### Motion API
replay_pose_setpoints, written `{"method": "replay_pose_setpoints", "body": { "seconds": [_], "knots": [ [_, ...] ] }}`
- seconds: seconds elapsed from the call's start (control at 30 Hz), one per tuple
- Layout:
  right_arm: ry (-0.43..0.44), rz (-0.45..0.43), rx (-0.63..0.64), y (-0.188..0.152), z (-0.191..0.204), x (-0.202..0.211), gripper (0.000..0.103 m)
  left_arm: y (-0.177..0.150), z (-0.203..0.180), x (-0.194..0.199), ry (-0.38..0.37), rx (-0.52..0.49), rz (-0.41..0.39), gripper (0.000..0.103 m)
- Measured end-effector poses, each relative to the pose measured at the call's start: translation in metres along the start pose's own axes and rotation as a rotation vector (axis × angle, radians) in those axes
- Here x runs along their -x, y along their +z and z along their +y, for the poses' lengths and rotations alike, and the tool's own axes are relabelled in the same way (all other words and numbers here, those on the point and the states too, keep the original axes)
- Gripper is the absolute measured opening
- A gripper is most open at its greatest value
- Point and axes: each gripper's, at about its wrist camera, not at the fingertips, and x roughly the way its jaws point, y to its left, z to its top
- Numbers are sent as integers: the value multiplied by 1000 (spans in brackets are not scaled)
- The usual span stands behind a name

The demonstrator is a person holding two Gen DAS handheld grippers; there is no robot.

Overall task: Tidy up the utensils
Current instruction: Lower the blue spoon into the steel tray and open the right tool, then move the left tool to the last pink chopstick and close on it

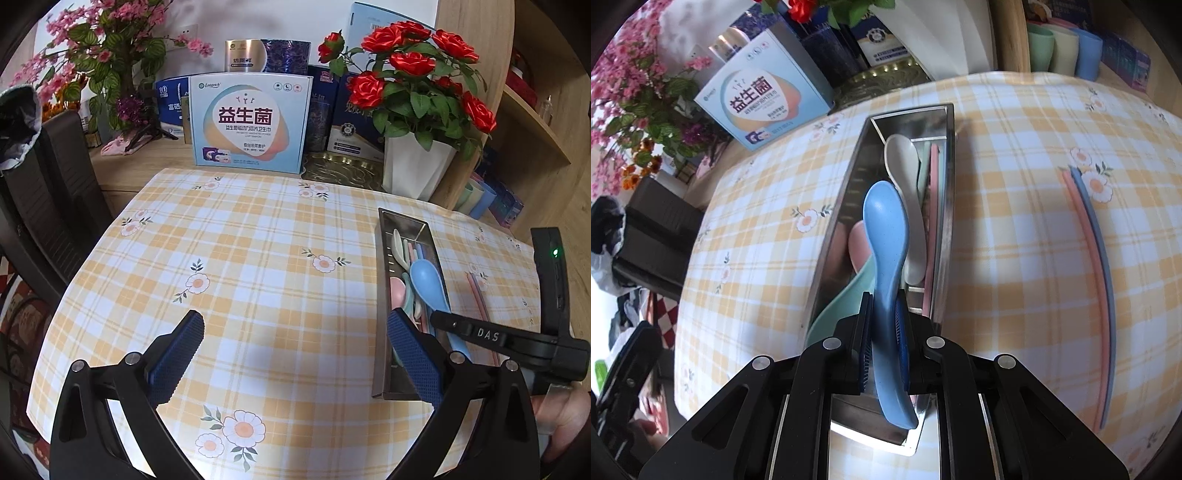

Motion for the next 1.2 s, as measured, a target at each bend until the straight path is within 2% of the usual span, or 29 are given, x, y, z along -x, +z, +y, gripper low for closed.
{"method": "replay_pose_setpoints", "body": {
  "seconds": [0.2,0.27,0.3,0.4,0.57,0.63,0.77,0.8,1.2],
  "knots": [
    [6,34,14,-2,1,-5,14,0,-1,0,1,2,1,97],
    [13,31,31,-2,4,-2,18,1,-2,1,1,0,-1,97],
    [18,22,40,-3,5,0,23,2,-4,2,2,-1,-3,97],
    [24,-25,75,-4,9,13,52,4,-8,5,3,-7,-10,97],
    [17,-129,153,-8,13,44,57,8,-19,12,6,-23,-24,97],
    [20,-161,173,-11,10,56,70,10,-25,15,6,-32,-29,97],
    [7,-221,208,-17,-1,78,79,13,-37,20,6,-58,-41,97],
    [2,-235,211,-19,-6,83,87,14,-40,22,8,-64,-44,97],
    [-53,-363,154,-32,-70,125,87,19,-86,34,3,-142,-63,97]
  ]
}}
